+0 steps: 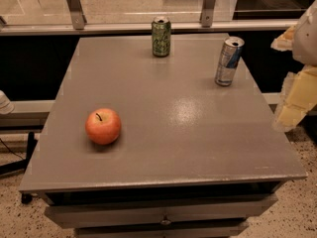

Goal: Move green can near apple

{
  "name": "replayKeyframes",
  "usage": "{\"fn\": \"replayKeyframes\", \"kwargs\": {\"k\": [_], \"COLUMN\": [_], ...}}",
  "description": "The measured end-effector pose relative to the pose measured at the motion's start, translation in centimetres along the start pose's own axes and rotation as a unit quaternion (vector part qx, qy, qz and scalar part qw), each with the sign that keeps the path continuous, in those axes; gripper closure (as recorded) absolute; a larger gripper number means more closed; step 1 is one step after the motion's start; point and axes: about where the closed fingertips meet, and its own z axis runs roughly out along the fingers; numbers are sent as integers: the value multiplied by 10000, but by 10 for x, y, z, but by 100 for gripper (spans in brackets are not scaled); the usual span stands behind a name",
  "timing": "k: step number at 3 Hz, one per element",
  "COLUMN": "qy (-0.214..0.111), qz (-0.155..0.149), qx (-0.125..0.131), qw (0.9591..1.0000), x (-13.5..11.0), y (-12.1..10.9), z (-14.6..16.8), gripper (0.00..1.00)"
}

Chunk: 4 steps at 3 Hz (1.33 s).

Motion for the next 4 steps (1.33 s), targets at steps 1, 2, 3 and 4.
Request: {"fn": "replayKeyframes", "kwargs": {"k": [1,2,3,4], "qy": [0,-103,-499,-1131], "qz": [0,-20,18,128], "qx": [0,82,236,388], "qw": [10000,9999,9985,9927], "x": [0,-6,-25,-56], "y": [0,-6,-30,-72], "z": [0,3,19,41], "gripper": [0,0,0,0]}}
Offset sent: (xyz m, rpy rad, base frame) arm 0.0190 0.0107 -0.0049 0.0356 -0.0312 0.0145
